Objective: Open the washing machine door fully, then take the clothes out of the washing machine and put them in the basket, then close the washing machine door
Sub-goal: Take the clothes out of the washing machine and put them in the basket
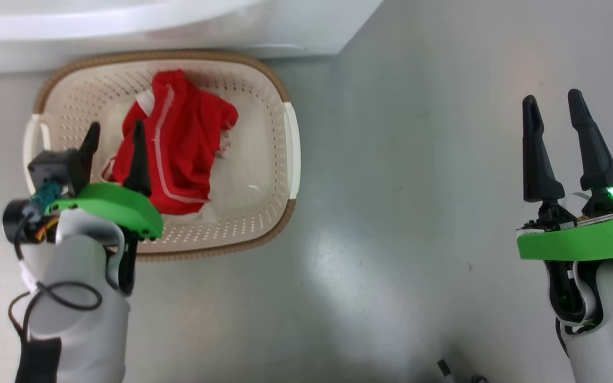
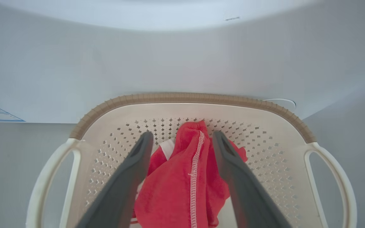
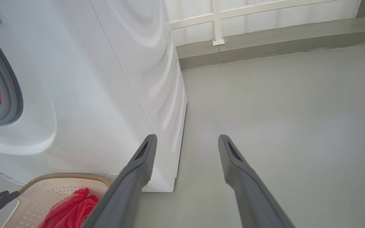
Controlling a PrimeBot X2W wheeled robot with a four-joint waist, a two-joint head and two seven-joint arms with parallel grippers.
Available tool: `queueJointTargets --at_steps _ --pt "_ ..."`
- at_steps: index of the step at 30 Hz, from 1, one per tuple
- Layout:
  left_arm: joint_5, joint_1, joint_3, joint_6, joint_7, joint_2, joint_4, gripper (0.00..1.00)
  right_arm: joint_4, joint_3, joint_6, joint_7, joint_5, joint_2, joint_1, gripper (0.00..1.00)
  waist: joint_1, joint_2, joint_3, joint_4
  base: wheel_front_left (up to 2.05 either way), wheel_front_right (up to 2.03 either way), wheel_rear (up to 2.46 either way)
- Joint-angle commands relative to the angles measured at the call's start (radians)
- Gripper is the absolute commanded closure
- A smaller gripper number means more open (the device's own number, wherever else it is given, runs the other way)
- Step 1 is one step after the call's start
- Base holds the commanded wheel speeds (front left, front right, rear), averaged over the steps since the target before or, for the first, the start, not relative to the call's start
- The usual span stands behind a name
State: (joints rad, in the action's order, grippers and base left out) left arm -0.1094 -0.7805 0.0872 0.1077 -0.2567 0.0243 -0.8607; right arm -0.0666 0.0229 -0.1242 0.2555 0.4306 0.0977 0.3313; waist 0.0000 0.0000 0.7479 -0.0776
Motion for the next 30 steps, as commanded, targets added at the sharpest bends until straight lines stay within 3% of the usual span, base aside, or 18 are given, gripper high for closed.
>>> queueJointTargets --at_steps 1,30 --pt "-0.009 0.057 0.026 0.009 -0.005 0.028 0.034 0.00 0.017 -0.014 -0.007 0.006 0.000 0.013 -0.035 0.00 0.0000 0.0000 -0.038 0.008 0.00 0.00 0.00" --pt "-0.069 0.367 0.031 0.022 -0.005 0.026 0.467 0.00 -0.043 -0.032 -0.007 0.006 0.005 0.049 -0.156 0.00 0.0000 0.0000 -0.370 0.045 0.00 0.00 0.00"
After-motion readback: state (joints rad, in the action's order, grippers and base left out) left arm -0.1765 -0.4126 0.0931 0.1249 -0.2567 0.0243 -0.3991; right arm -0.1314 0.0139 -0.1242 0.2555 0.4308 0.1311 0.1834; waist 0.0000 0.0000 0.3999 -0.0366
